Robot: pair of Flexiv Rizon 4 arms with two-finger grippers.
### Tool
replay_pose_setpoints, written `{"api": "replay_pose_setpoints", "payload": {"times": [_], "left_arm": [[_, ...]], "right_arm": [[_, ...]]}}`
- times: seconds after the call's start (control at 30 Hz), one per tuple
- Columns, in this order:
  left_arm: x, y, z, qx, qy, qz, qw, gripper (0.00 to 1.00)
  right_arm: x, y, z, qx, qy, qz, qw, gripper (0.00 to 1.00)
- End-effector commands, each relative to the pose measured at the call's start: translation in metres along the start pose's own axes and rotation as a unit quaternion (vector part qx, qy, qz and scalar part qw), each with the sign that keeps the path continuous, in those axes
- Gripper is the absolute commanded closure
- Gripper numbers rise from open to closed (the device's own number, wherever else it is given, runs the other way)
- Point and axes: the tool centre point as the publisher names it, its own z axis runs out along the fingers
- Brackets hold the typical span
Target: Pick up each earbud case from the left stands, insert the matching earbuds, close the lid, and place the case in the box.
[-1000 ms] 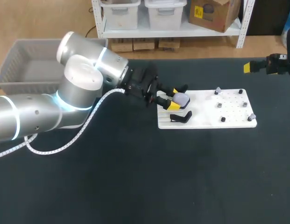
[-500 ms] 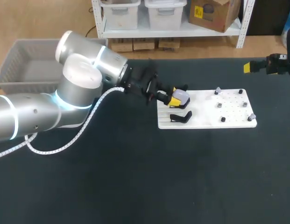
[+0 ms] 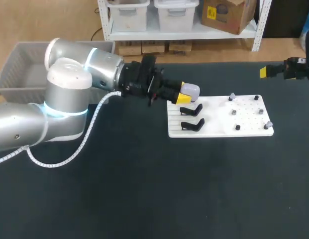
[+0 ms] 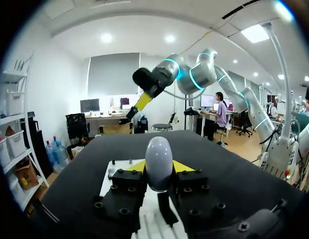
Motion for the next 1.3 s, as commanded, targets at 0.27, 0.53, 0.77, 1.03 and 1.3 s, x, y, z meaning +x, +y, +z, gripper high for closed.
{"api": "replay_pose_setpoints", "payload": {"times": [0.27,0.53,0.77,1.03,1.3], "left_arm": [[-0.022,-0.029,0.005,-0.068,-0.015,0.006,0.998,1.0],[-0.022,-0.036,0.004,-0.088,-0.01,-0.002,0.996,1.0],[-0.022,-0.037,0.006,-0.085,-0.027,-0.005,0.996,1.0],[-0.021,-0.034,0.006,-0.086,-0.03,-0.001,0.996,1.0],[-0.021,-0.034,0.006,-0.086,-0.03,-0.001,0.996,1.0]], "right_arm": [[0.0,-0.001,0.0,-0.001,0.0,0.0,1.0,0.0],[0.0,-0.001,0.0,-0.001,0.0,0.0,1.0,0.0],[0.0,-0.001,0.0,-0.001,0.0,0.0,1.0,0.0],[0.0,-0.001,0.0,-0.001,0.0,0.0,1.0,0.0],[0.007,0.011,-0.006,-0.002,0.002,-0.018,1.0,0.0]]}}
